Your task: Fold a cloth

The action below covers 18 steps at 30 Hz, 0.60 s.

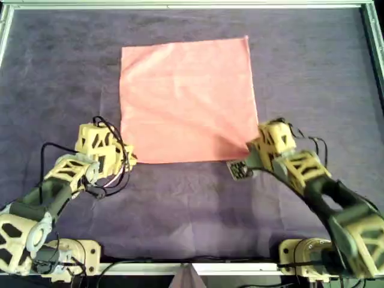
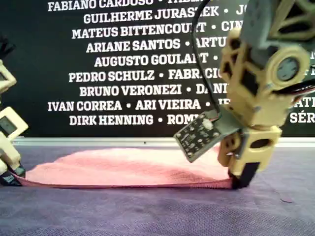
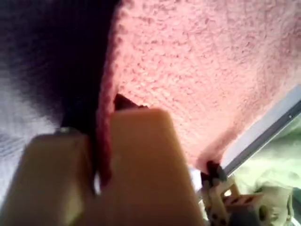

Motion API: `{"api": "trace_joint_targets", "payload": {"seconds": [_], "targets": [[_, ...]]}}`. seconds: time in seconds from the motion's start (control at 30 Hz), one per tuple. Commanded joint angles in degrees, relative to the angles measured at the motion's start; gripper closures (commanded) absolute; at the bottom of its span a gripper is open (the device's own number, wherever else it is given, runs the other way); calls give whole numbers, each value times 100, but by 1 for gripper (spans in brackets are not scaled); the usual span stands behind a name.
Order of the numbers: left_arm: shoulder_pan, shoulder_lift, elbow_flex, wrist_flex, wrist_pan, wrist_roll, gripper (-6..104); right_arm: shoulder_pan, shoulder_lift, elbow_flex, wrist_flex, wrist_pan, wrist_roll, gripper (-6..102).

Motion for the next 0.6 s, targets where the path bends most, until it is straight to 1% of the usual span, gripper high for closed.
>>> {"api": "trace_joint_targets", "payload": {"seconds": [0.0, 0.1, 0.3, 0.33, 0.57], "targets": [[-132, 290, 211, 26, 44, 44, 98, -62, 738, 132, -167, 35, 35, 94], [-132, 536, 334, 26, 44, 44, 98, -62, 879, 202, -167, 44, 35, 94], [-97, 835, 229, -53, 44, 35, 98, -62, 738, 44, -299, -26, 35, 94], [-70, 835, 211, -97, -18, 35, 98, -62, 738, 35, -413, 0, 35, 94], [-35, 316, -993, -105, -53, 35, 98, -62, 18, -105, -2145, 53, 26, 94]]}}
